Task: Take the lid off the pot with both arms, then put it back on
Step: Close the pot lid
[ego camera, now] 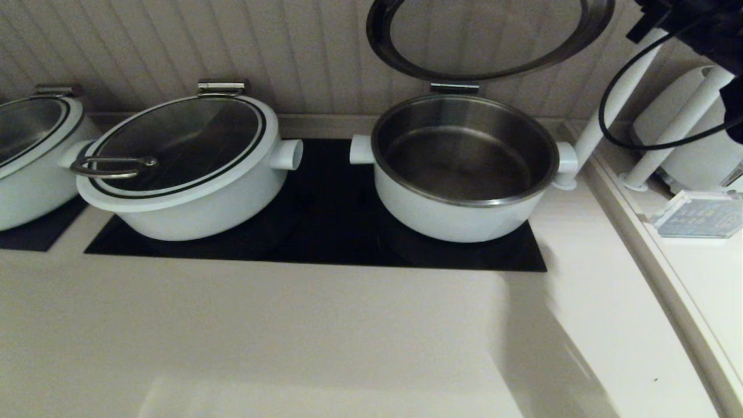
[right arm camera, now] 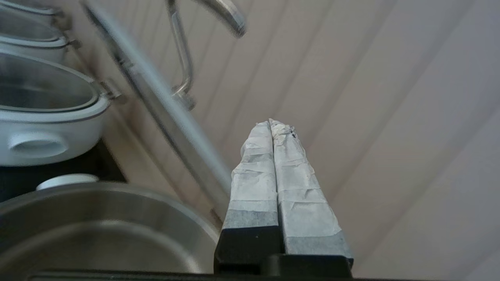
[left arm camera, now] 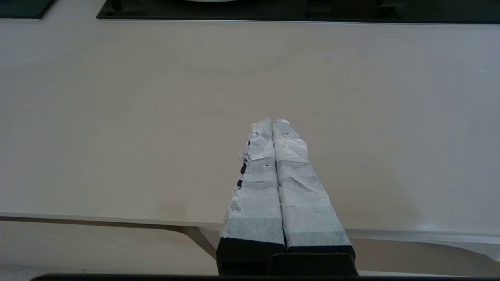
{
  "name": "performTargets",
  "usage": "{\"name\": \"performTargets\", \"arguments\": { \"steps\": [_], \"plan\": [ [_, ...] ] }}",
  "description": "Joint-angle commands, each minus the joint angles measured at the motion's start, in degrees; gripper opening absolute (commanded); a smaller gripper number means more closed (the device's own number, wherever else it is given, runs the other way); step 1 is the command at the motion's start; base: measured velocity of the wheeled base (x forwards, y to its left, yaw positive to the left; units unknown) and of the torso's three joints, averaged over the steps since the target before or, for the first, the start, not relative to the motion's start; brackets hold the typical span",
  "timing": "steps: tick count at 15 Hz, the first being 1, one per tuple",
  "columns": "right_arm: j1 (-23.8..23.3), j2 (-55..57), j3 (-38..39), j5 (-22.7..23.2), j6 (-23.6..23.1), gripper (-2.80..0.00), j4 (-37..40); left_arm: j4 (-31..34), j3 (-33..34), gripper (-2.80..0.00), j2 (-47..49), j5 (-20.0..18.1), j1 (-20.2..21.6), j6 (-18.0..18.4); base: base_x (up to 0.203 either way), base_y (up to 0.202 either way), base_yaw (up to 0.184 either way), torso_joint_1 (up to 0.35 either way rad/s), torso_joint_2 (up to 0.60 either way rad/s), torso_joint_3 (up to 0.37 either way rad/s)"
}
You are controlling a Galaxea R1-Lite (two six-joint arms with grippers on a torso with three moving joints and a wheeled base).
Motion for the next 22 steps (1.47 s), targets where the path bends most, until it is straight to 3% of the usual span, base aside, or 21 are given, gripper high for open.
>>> {"name": "performTargets", "arguments": {
  "steps": [1, 11, 22],
  "plan": [
    [0.21, -1.64, 2.75, 0.92, -0.03, -2.80, -0.35, -0.02, 0.00, -2.80, -0.05, 0.00, 0.03, -0.03, 0.000, 0.000, 0.000, 0.000, 0.00, 0.000],
    [1.28, -6.37, 13.51, 3.99, 0.10, -2.80, -2.58, 0.00, 0.00, -2.80, -0.05, 0.00, 0.03, -0.03, 0.000, 0.000, 0.000, 0.000, 0.00, 0.000],
    [5.89, -13.87, 35.01, 5.35, -0.18, -2.80, -10.46, -0.02, 0.00, -2.80, -0.05, 0.00, 0.03, -0.03, 0.000, 0.000, 0.000, 0.000, 0.00, 0.000]
  ]
}}
